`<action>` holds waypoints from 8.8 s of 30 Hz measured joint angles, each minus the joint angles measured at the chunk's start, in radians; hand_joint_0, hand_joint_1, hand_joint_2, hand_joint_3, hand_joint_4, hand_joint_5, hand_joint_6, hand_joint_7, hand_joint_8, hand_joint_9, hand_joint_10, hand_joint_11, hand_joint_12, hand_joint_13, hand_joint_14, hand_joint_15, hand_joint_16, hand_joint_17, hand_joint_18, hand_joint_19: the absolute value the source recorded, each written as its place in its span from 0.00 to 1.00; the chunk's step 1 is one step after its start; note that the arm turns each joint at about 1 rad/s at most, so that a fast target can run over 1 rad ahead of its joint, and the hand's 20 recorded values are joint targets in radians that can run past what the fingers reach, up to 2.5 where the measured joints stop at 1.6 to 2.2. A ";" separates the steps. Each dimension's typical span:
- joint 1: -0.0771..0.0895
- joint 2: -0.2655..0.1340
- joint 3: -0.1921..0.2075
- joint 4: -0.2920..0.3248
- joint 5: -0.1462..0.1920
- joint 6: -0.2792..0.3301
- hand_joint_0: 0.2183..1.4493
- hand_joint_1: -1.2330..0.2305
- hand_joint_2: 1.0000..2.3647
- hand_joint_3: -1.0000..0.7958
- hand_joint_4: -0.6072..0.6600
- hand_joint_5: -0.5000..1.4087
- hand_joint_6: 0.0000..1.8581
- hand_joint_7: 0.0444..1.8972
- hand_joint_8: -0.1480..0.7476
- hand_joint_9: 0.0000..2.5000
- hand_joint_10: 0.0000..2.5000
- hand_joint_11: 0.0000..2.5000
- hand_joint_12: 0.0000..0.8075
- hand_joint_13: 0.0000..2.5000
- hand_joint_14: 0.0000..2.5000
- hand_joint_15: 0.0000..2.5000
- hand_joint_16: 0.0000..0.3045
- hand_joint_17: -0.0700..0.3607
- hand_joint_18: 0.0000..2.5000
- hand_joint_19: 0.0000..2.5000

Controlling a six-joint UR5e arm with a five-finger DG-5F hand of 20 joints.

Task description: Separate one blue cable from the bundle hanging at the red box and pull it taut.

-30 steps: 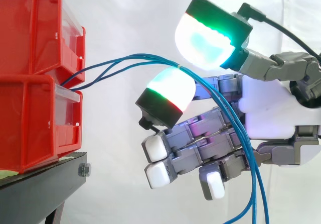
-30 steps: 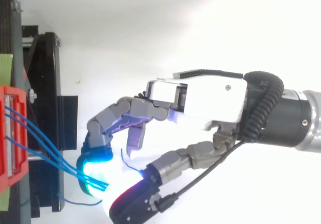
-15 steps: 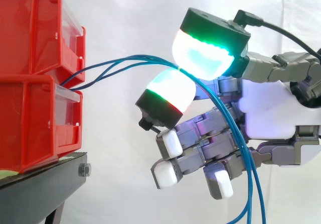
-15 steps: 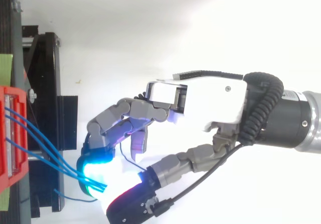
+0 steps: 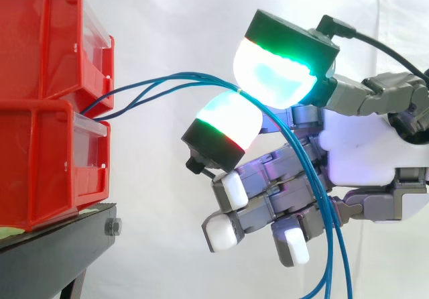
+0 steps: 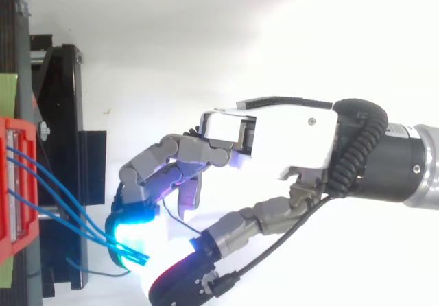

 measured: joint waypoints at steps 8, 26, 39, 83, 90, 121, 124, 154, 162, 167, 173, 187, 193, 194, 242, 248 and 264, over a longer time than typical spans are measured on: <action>0.000 0.000 0.000 0.002 0.000 0.000 0.43 0.18 0.00 0.28 0.50 0.16 0.48 0.61 0.53 0.31 0.01 0.41 0.50 0.28 0.01 0.29 0.16 0.41 0.36 0.30; 0.000 0.000 0.000 0.003 0.000 0.002 0.41 0.26 0.00 0.28 0.53 0.16 0.47 0.60 0.55 0.38 0.01 0.54 0.53 0.39 0.01 0.45 0.16 0.42 0.39 0.33; 0.000 0.000 0.000 0.001 -0.001 0.023 0.40 0.33 0.00 0.28 0.54 0.15 0.47 0.60 0.56 0.36 0.01 0.50 0.53 0.40 0.01 0.49 0.16 0.42 0.40 0.34; 0.000 0.000 0.000 0.003 0.000 0.062 0.32 0.53 0.00 0.28 0.59 0.16 0.44 0.57 0.56 0.35 0.01 0.45 0.54 0.38 0.01 0.43 0.17 0.44 0.39 0.34; 0.000 0.000 0.000 0.004 -0.001 0.062 0.34 0.38 0.01 0.40 0.60 0.15 0.45 0.58 0.56 0.34 0.01 0.45 0.55 0.38 0.01 0.43 0.17 0.44 0.39 0.34; 0.002 0.000 -0.001 0.008 0.002 0.063 0.25 0.47 0.00 0.28 0.61 0.16 0.44 0.54 0.58 0.35 0.01 0.45 0.58 0.39 0.01 0.42 0.19 0.46 0.41 0.33; 0.003 0.000 -0.001 0.008 0.002 0.063 0.22 0.46 0.00 0.28 0.62 0.16 0.43 0.54 0.59 0.36 0.01 0.45 0.59 0.38 0.01 0.40 0.19 0.47 0.41 0.32; 0.003 0.000 -0.001 0.006 0.002 0.071 0.36 0.41 0.02 0.52 0.60 0.18 0.35 0.62 0.55 0.34 0.01 0.43 0.54 0.36 0.01 0.39 0.17 0.43 0.39 0.33; 0.003 0.000 -0.001 0.006 0.002 0.072 0.37 0.42 0.02 0.52 0.60 0.19 0.32 0.67 0.55 0.34 0.01 0.43 0.54 0.36 0.01 0.39 0.17 0.43 0.38 0.34; 0.003 0.000 0.000 0.009 0.002 0.072 0.39 0.36 0.02 0.54 0.62 0.17 0.37 0.61 0.55 0.33 0.01 0.43 0.54 0.35 0.01 0.38 0.17 0.43 0.38 0.33; 0.003 0.000 0.000 0.008 0.002 0.075 0.39 0.34 0.02 0.55 0.66 0.15 0.43 0.54 0.55 0.33 0.01 0.43 0.55 0.35 0.01 0.38 0.17 0.43 0.38 0.33; 0.003 0.000 0.000 0.004 0.002 0.082 0.43 0.37 0.02 0.54 0.67 0.16 0.40 0.55 0.55 0.32 0.01 0.41 0.54 0.35 0.01 0.37 0.17 0.43 0.37 0.34; 0.003 -0.001 0.000 0.002 0.002 0.082 0.45 0.39 0.02 0.54 0.67 0.16 0.40 0.54 0.54 0.33 0.01 0.41 0.54 0.35 0.01 0.38 0.17 0.43 0.36 0.35; 0.003 0.000 0.000 0.002 0.002 0.082 0.46 0.39 0.02 0.54 0.67 0.16 0.40 0.54 0.54 0.33 0.01 0.41 0.54 0.35 0.01 0.38 0.17 0.42 0.36 0.36; 0.005 0.000 -0.001 0.001 0.002 0.101 0.29 0.40 0.00 0.30 0.64 0.18 0.30 0.67 0.55 0.31 0.01 0.38 0.51 0.34 0.01 0.34 0.16 0.41 0.37 0.30; 0.005 0.000 0.000 0.000 0.002 0.101 0.29 0.39 0.00 0.29 0.63 0.19 0.31 0.67 0.55 0.31 0.01 0.37 0.51 0.34 0.01 0.34 0.16 0.41 0.37 0.30; 0.008 0.000 -0.001 -0.002 0.002 0.101 0.46 0.31 0.02 0.51 0.61 0.15 0.43 0.51 0.54 0.31 0.01 0.39 0.51 0.34 0.01 0.35 0.15 0.41 0.35 0.34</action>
